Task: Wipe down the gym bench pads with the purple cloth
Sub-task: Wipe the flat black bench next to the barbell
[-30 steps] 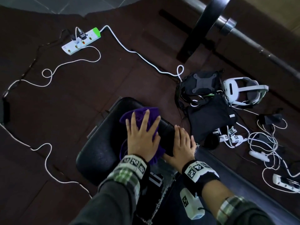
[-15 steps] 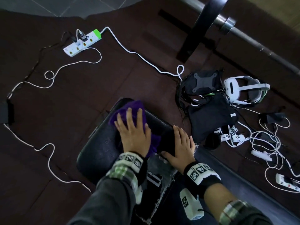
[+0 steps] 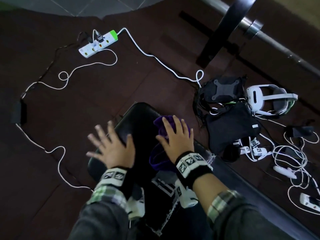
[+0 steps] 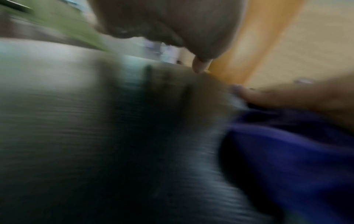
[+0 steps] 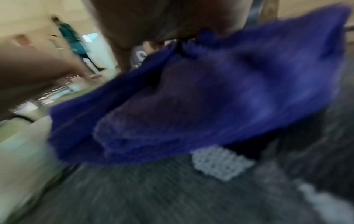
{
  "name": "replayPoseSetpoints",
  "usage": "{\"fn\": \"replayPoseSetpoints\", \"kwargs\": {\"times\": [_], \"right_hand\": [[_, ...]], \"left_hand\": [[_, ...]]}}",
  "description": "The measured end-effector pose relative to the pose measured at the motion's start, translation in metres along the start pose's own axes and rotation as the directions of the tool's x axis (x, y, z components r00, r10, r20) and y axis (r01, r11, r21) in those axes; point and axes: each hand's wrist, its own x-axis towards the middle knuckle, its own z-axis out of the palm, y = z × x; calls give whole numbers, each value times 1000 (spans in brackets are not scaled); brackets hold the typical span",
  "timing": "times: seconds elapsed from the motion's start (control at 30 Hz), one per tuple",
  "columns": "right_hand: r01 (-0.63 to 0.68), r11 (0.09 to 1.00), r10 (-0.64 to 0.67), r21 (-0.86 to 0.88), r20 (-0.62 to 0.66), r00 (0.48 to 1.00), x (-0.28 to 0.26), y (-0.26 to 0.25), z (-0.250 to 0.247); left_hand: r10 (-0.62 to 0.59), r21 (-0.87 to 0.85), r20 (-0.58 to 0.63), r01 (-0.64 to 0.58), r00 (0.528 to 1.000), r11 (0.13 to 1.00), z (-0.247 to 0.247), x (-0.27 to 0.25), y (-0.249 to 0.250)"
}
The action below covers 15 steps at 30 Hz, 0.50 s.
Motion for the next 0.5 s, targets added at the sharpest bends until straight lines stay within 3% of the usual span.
{"fn": "replayPoseSetpoints", "kwargs": {"times": [0.07, 0.13, 0.23, 0.33, 0.4, 0.5], "right_hand": [[4, 999, -2, 33, -52, 999, 4, 12, -2], [0, 991, 6, 131, -41, 999, 2, 32, -3], [-86, 956, 83, 279, 22, 996, -7, 65, -5], [-137, 952, 121, 275, 76, 990, -12, 82, -6], [-150, 960, 127, 237, 110, 986, -9, 80, -8], [-207, 962, 180, 177, 154, 971, 9, 58, -12]], "left_hand": [[-171, 29, 81, 169, 982, 985, -2, 1, -25], [-203, -7, 99, 205, 974, 979, 0, 0, -34], [-176, -17, 202, 183, 963, 983, -8, 2, -40], [-107, 8, 342, 111, 934, 994, -20, 7, -49], [-64, -1, 321, 68, 945, 998, -16, 8, -52], [-113, 150, 295, 71, 949, 986, -14, 3, -47]]}}
